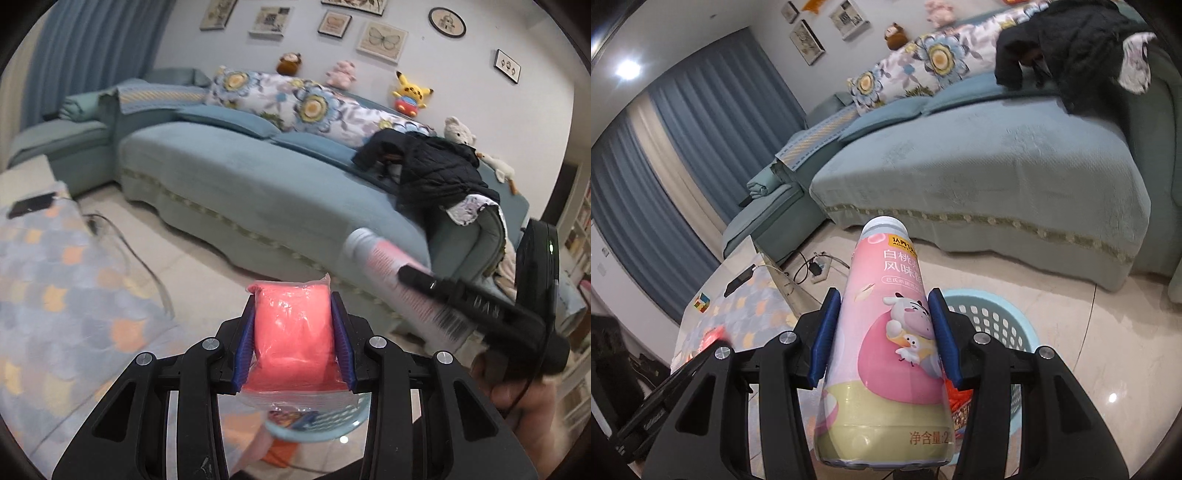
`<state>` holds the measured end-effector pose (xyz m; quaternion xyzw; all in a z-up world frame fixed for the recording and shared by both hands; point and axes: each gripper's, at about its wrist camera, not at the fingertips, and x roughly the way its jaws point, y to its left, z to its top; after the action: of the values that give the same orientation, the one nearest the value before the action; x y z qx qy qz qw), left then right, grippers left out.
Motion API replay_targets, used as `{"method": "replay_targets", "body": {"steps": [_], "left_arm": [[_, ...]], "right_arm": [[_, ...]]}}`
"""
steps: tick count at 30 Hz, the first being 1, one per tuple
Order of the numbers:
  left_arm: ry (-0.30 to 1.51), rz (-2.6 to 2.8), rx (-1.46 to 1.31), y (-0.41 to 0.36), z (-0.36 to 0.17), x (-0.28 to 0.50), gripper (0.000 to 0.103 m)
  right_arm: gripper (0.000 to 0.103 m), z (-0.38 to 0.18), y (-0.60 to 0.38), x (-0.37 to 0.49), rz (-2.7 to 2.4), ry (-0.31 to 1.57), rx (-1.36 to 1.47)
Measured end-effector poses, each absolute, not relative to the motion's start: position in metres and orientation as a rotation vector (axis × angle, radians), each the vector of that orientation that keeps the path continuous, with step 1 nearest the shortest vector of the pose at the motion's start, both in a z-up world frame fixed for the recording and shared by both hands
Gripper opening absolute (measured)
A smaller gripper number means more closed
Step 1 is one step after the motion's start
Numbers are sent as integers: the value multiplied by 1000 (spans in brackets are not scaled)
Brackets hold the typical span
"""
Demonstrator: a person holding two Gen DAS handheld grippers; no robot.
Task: Collect trash
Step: 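Open both grippers to drop the packet and bottle into the basket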
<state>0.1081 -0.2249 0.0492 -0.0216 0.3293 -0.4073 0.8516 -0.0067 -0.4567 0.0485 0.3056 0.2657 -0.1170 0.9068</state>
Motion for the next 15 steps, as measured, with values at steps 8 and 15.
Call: {"method": "replay_targets", "body": {"steps": [8,15], "left_arm": [[889,-902,-59,-268,14,131,73],[839,-832,34,-222,16,116,73]], "right_arm": [[47,25,-487,-9,-281,586,799],[48,25,-494,-16,-265,546,860]]}}
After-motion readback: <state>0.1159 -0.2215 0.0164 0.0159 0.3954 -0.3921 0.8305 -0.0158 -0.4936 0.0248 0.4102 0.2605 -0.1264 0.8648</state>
